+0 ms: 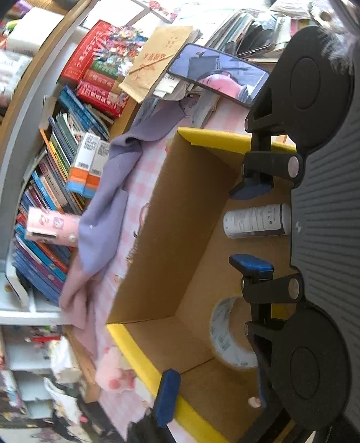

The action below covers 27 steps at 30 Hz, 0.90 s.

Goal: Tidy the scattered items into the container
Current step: 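Lower the tape roll and tube into the box and open both grippers, then withdraw both tools from the box toward the remaining items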

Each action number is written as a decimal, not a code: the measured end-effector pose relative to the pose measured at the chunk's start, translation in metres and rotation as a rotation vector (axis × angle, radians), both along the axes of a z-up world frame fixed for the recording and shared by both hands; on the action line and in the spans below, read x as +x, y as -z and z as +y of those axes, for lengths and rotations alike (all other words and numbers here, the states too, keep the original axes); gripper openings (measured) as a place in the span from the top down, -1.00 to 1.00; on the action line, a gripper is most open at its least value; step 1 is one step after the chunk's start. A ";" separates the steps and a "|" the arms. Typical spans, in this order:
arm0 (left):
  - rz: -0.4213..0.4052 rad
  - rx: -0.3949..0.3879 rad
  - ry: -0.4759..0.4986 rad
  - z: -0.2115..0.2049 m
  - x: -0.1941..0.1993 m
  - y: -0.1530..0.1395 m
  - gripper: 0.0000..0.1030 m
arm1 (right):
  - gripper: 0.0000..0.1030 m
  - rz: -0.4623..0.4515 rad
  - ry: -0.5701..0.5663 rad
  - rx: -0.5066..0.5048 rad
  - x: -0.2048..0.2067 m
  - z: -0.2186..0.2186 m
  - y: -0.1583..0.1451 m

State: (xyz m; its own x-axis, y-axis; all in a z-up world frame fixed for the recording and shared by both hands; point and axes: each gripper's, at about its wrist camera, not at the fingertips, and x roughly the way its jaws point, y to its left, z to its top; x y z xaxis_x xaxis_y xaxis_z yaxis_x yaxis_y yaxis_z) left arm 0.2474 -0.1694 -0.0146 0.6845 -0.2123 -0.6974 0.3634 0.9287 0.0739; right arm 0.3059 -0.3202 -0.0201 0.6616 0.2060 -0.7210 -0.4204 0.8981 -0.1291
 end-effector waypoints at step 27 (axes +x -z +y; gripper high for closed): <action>-0.269 -0.156 -0.027 0.088 -0.101 -0.051 -0.89 | 0.07 -0.225 0.410 0.242 -0.122 0.002 -0.068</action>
